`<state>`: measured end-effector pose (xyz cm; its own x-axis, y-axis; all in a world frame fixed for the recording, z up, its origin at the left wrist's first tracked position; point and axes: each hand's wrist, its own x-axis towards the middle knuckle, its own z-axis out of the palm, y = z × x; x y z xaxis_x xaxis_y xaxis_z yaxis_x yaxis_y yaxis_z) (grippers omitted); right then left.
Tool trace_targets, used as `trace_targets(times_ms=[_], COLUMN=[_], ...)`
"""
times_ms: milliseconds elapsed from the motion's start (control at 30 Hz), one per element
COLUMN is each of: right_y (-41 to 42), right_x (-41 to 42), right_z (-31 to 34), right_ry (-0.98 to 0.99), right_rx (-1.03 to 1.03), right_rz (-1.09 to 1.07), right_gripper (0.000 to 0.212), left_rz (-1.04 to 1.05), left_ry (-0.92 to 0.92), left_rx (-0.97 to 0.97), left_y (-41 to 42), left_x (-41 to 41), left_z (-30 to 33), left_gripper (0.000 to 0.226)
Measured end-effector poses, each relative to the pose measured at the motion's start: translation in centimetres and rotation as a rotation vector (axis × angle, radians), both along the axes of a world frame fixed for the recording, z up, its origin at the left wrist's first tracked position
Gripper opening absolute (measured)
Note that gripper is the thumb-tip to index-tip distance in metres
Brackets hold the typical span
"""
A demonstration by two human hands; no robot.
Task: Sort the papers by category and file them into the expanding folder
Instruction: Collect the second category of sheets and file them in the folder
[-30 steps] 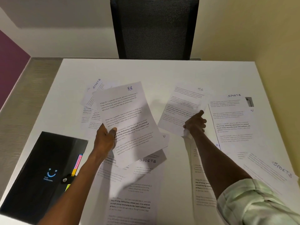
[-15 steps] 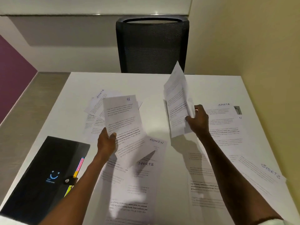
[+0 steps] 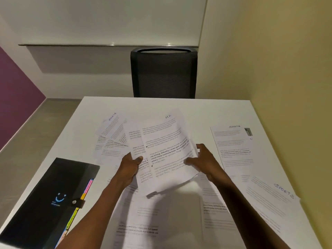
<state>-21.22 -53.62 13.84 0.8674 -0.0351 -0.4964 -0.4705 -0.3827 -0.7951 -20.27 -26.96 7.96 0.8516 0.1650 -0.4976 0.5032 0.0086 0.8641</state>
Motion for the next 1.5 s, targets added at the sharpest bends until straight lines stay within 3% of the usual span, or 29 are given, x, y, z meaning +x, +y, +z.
trace_targets(times_ms=[100,167,233,367,467,533,600,700,800,1100,1333,1500], right_y=[-0.7,-1.7,-2.6,-3.0,-1.7,-1.0,-0.8,-1.2,-1.7,-1.8,-2.4,-1.8], right_x=[-1.2,-1.1,-1.0,-1.7,-2.4,-3.1,-3.5,-4.1,-4.8,-9.4,-9.6,-11.7], right_z=[-0.1,0.3,1.0,0.1,-2.5,-3.0,-2.5,-0.9,-0.3,-6.5,-5.9,-9.4], right_ry=[0.033,0.025,0.006,-0.053,-0.122,-0.218,-0.328,-0.472,-0.539,-0.342,-0.353,-0.269], right_rx=[-0.298,-0.353,-0.234,0.133,0.178,0.116,0.092,0.077,0.118,0.223,0.240,0.199], right_rz=[0.125,0.103,0.018,-0.034,-0.122,-0.197,-0.240,-0.301,-0.331,-0.279,-0.273,-0.256], right_gripper=[0.101,0.113,0.106,0.055,0.044,0.035,0.034,0.037,0.044,0.039,0.031,0.038], left_rz=[-0.051,-0.109,-0.187,-0.280,-0.099,-0.128,-0.169,-0.107,-0.058,-0.129,-0.047,-0.126], left_ry=[-0.037,-0.059,-0.071,-0.061,0.040,-0.039,-0.248,-0.415,-0.457,-0.317,-0.321,-0.234], left_rx=[-0.116,-0.153,-0.148,-0.152,-0.136,-0.029,0.079,0.157,0.256,0.276,0.280,0.290], left_y=[-0.4,-0.5,-0.9,-2.7,-4.6,-5.5,-6.0,-6.8,-8.1,-8.3,-8.4,-8.2], left_x=[-1.1,-1.8,-2.3,-3.4,-4.1,-4.4,-4.8,-5.0,-5.5,-9.7,-10.7,-12.8], left_z=[-0.1,-0.2,0.2,1.4,2.5,2.6,2.6,3.1,4.2,-2.1,-1.0,-4.1], left_gripper=[0.036,0.036,0.037,0.033,0.050,0.046,0.020,0.028,0.028,0.035,0.035,0.035])
